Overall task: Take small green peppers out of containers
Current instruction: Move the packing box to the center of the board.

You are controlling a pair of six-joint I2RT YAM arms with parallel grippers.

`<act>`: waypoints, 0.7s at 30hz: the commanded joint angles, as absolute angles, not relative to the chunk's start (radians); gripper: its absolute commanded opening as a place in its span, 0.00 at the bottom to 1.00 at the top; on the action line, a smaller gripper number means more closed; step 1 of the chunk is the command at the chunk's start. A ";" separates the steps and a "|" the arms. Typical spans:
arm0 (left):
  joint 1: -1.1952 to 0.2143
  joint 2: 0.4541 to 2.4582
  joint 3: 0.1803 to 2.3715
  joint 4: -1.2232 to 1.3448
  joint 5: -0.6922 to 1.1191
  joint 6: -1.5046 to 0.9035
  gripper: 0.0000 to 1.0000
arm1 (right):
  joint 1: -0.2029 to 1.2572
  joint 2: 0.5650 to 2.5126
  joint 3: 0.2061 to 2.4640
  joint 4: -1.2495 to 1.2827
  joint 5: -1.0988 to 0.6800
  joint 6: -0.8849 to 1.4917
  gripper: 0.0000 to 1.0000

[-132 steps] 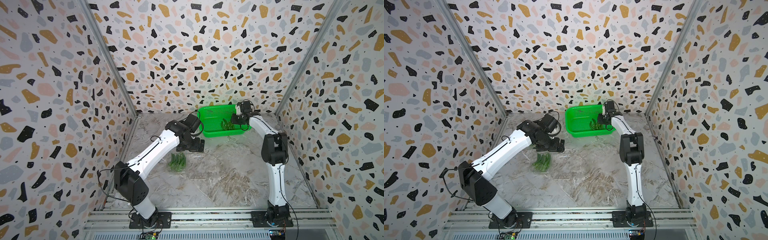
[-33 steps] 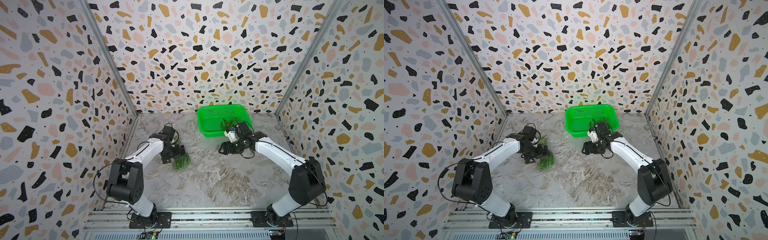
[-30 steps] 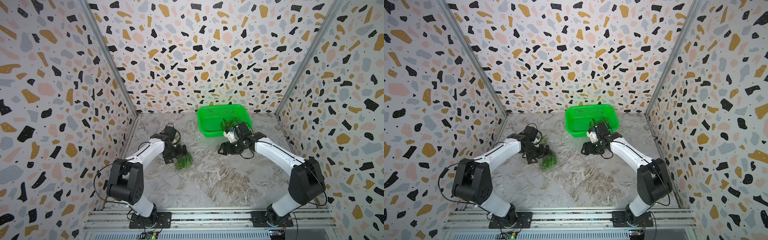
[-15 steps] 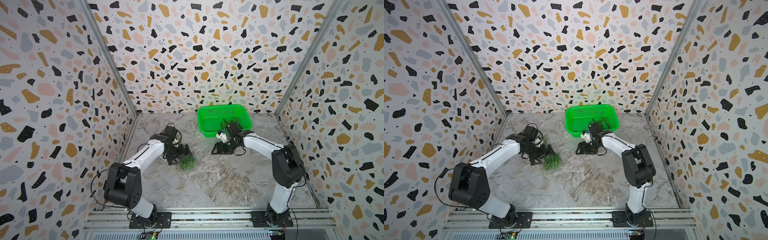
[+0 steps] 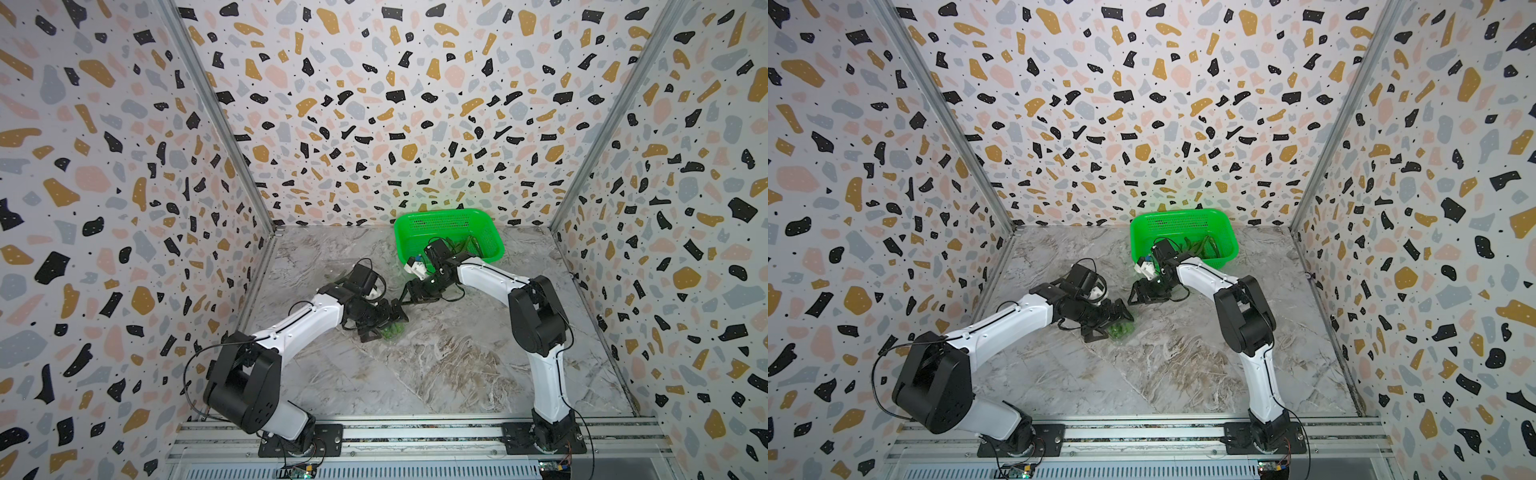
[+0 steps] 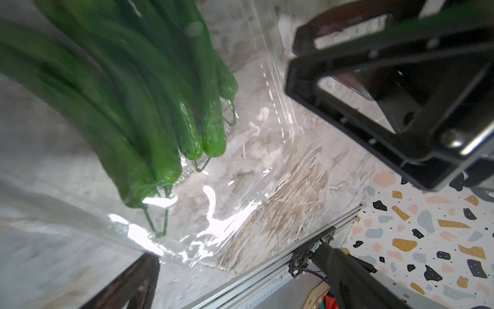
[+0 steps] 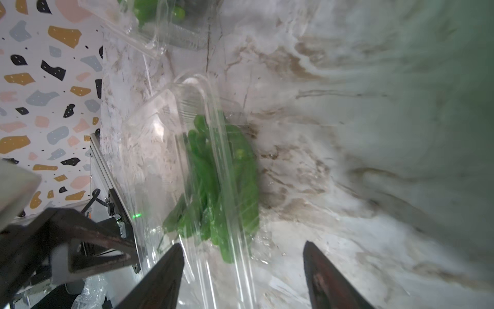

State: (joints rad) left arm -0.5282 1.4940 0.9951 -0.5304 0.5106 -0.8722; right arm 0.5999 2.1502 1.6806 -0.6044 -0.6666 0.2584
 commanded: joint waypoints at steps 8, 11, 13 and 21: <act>-0.623 1.499 1.050 -0.449 0.437 -0.922 0.99 | 0.627 2.222 1.884 -0.771 -0.642 0.118 0.72; -0.623 1.453 1.107 -0.595 0.360 -0.833 0.99 | 0.589 2.211 1.935 -0.811 -0.598 0.127 0.73; -0.623 1.413 1.137 -0.699 0.300 -0.779 0.99 | 0.539 2.184 1.930 -0.811 -0.631 0.157 0.73; -0.507 1.319 1.117 -0.850 0.173 -0.674 0.99 | 0.402 1.984 1.725 -0.795 -0.690 0.214 0.73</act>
State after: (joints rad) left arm -0.5625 1.3125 1.1202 -0.7746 0.2466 -0.7410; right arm 0.3985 2.0979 1.7809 -0.7528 -0.6567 0.1936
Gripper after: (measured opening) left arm 0.991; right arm 0.735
